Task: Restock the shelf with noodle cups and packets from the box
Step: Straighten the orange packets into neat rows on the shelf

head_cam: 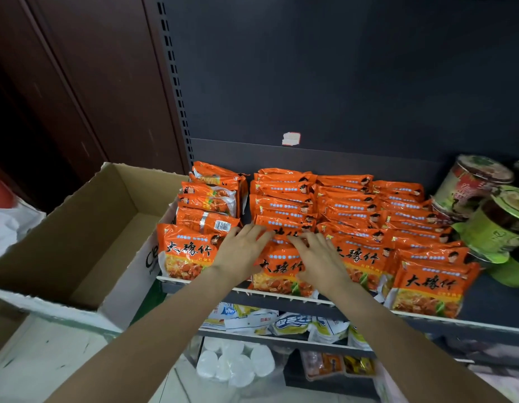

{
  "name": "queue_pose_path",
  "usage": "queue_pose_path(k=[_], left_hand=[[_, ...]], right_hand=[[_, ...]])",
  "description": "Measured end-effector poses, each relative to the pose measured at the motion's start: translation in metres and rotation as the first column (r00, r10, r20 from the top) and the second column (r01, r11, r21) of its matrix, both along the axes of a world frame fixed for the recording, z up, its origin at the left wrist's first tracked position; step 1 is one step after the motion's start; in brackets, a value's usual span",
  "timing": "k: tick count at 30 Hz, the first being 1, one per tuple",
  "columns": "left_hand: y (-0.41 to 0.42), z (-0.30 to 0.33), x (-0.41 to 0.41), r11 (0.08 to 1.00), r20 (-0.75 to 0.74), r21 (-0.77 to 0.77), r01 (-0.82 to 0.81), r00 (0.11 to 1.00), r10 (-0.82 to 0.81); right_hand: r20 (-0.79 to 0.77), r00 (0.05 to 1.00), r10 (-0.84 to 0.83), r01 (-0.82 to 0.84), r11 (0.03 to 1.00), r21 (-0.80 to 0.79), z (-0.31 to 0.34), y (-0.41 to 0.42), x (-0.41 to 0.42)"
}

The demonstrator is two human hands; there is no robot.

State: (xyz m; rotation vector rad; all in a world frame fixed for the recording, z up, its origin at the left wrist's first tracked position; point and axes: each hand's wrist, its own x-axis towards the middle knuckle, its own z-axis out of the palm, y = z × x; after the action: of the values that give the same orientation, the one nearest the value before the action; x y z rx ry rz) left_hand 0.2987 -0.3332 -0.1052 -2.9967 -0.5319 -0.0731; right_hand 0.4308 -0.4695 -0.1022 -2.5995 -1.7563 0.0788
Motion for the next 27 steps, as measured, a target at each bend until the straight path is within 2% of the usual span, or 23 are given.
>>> queue_pose_path(k=[5,11,13,15,17,19,22,27], left_hand=[[-0.001,-0.004,0.005,0.996,0.038,0.079,-0.039,0.999,0.036],[0.009,-0.004,0.018,0.997,0.155,0.039,-0.064,0.986,0.058],[0.009,-0.008,0.019,0.997,0.182,-0.043,-0.058,0.981,0.065],[0.009,-0.010,0.017,0.969,0.213,-0.237,-0.071,0.969,0.123],[0.009,-0.011,0.014,0.868,0.221,-0.487,-0.102,0.946,0.236],[0.010,-0.007,0.013,0.745,0.161,-0.654,-0.135,0.937,0.311],[0.013,-0.001,0.014,0.654,0.067,-0.734,-0.182,0.939,0.337],[0.010,0.002,0.021,0.589,0.065,-0.791,-0.167,0.934,0.352]], right_hand=[[0.134,0.991,-0.017,0.008,0.998,0.070,-0.009,0.008,-0.001],[0.254,0.963,-0.089,0.050,0.986,0.157,-0.015,0.023,0.006],[0.257,0.961,-0.098,0.051,0.981,0.187,-0.016,0.025,0.009],[0.245,0.964,-0.098,0.051,0.981,0.189,-0.017,0.024,0.009],[0.228,0.970,-0.085,0.048,0.985,0.166,-0.015,0.022,0.009],[0.206,0.977,-0.049,0.023,0.992,0.124,-0.013,0.019,0.010],[0.193,0.980,-0.039,0.022,0.996,0.089,-0.007,0.015,0.017],[0.209,0.975,-0.076,0.080,0.997,-0.011,-0.005,0.014,0.024]])
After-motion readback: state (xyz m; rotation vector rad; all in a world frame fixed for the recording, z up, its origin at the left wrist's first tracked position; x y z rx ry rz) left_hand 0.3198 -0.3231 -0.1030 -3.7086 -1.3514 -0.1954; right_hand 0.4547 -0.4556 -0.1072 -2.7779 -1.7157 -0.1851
